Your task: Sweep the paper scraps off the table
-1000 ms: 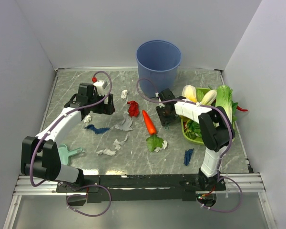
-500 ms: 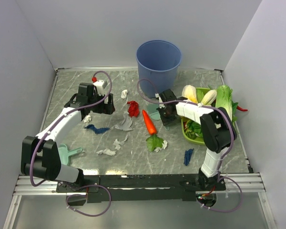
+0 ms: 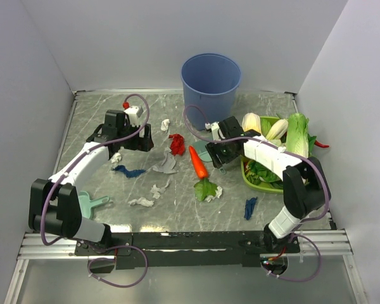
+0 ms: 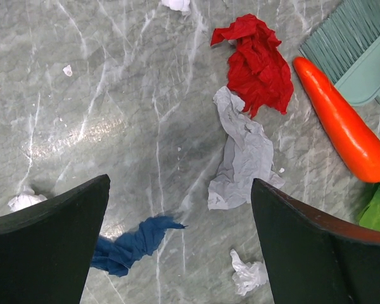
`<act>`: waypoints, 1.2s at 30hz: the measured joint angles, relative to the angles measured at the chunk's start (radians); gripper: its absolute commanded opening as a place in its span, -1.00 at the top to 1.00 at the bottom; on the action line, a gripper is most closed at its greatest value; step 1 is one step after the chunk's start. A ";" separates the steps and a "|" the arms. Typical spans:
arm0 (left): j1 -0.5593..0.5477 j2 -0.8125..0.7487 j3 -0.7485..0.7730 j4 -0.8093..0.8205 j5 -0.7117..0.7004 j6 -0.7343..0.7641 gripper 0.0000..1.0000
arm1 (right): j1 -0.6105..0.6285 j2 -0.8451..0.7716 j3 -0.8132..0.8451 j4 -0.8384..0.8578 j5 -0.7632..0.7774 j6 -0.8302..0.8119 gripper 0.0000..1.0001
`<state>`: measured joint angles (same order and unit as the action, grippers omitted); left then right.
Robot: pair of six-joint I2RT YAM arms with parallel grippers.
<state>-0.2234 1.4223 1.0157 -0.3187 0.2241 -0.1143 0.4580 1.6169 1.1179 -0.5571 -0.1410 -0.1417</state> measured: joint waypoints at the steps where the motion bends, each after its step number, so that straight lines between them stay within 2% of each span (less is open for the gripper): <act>1: 0.000 0.000 0.000 0.002 0.002 0.000 -0.96 | 0.000 0.000 -0.002 -0.001 0.001 -0.005 -0.36; 14: 0.000 0.000 0.000 0.011 0.008 -0.001 -0.96 | -0.010 0.138 -0.005 0.005 -0.019 -0.032 -0.12; 21: 0.000 0.000 0.000 0.014 0.005 0.010 -0.96 | -0.016 0.165 -0.005 0.006 -0.024 -0.037 0.14; 26: 0.000 0.000 0.000 0.015 0.004 0.024 -0.98 | -0.019 0.174 -0.004 0.007 -0.022 -0.039 0.15; 29: 0.000 0.000 0.000 0.015 -0.002 0.031 -0.98 | -0.019 0.175 -0.003 0.007 -0.019 -0.037 0.36; 30: 0.000 0.000 0.000 0.015 -0.004 0.037 -0.98 | -0.020 0.177 -0.002 0.007 -0.015 -0.037 0.56; 32: 0.000 0.000 0.000 0.014 -0.008 0.051 -0.99 | -0.022 0.184 0.008 0.002 -0.011 -0.037 0.77; 33: 0.000 0.000 0.000 0.014 -0.010 0.059 -0.96 | -0.024 0.188 0.013 -0.002 -0.014 -0.042 1.00; 36: 0.000 0.000 0.000 0.014 -0.012 0.097 -0.94 | -0.030 0.189 0.024 -0.008 -0.019 -0.046 1.00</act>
<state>-0.2234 1.4223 1.0157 -0.3046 0.2123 -0.0177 0.4278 1.8061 1.1423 -0.5652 -0.1596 -0.1875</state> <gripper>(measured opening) 0.982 0.092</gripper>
